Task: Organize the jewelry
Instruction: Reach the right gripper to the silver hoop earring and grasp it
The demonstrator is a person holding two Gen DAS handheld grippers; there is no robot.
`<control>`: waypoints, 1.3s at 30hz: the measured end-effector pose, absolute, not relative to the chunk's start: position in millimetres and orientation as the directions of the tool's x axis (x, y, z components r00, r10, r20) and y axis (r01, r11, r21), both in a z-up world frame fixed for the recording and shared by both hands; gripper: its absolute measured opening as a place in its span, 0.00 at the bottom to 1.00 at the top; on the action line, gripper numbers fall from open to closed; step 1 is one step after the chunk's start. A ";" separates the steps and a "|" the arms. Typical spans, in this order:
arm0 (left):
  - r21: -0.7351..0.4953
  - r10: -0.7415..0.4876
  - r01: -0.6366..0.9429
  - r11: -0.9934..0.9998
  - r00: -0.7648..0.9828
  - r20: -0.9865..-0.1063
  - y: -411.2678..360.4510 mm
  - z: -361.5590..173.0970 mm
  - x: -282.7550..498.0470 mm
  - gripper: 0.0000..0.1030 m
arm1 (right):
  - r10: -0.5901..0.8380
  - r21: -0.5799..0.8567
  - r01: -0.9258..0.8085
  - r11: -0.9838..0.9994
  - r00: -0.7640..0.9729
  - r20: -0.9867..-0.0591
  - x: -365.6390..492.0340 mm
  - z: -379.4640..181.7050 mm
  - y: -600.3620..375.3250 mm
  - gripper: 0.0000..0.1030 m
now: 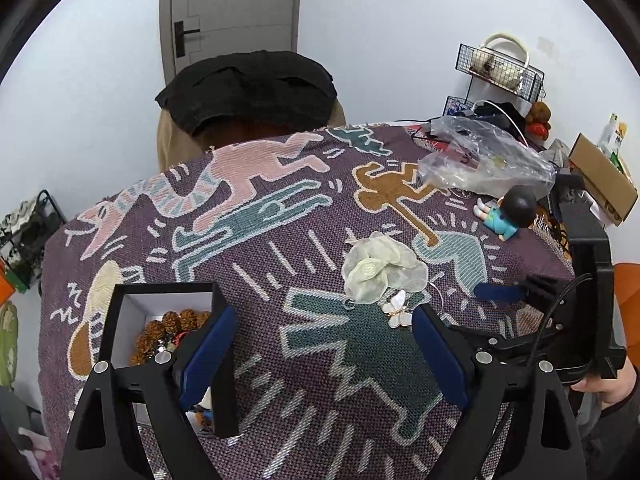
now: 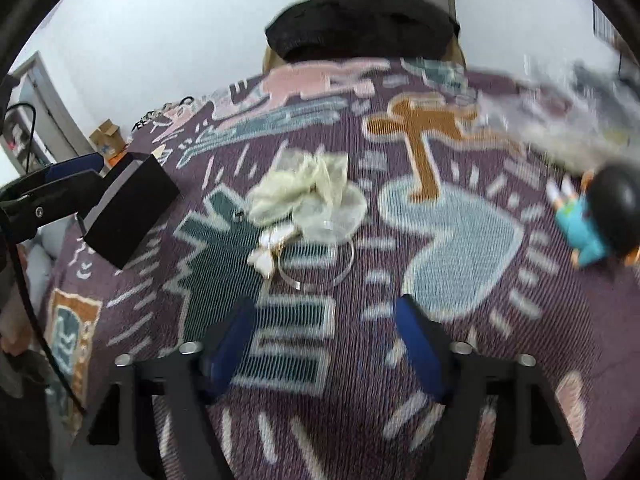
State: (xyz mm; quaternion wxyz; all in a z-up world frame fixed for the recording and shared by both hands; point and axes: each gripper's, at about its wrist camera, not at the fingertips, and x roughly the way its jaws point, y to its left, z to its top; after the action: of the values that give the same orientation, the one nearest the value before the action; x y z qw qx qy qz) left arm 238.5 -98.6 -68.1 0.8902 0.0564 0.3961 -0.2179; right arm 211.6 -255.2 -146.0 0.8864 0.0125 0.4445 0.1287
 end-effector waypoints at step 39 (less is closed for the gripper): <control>-0.106 -0.341 0.393 0.914 0.600 -0.723 -74.7 -66.1 238.3 0.87 | 0.181 -0.029 -0.370 0.929 0.520 -0.835 255.3 -157.3 -236.0 0.52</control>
State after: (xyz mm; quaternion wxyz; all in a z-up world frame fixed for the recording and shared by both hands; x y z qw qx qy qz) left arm 238.3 -74.7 -66.1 0.8940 0.0321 0.3971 -0.2053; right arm 255.3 -236.0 -157.3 0.8658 -0.1018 0.4634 0.1592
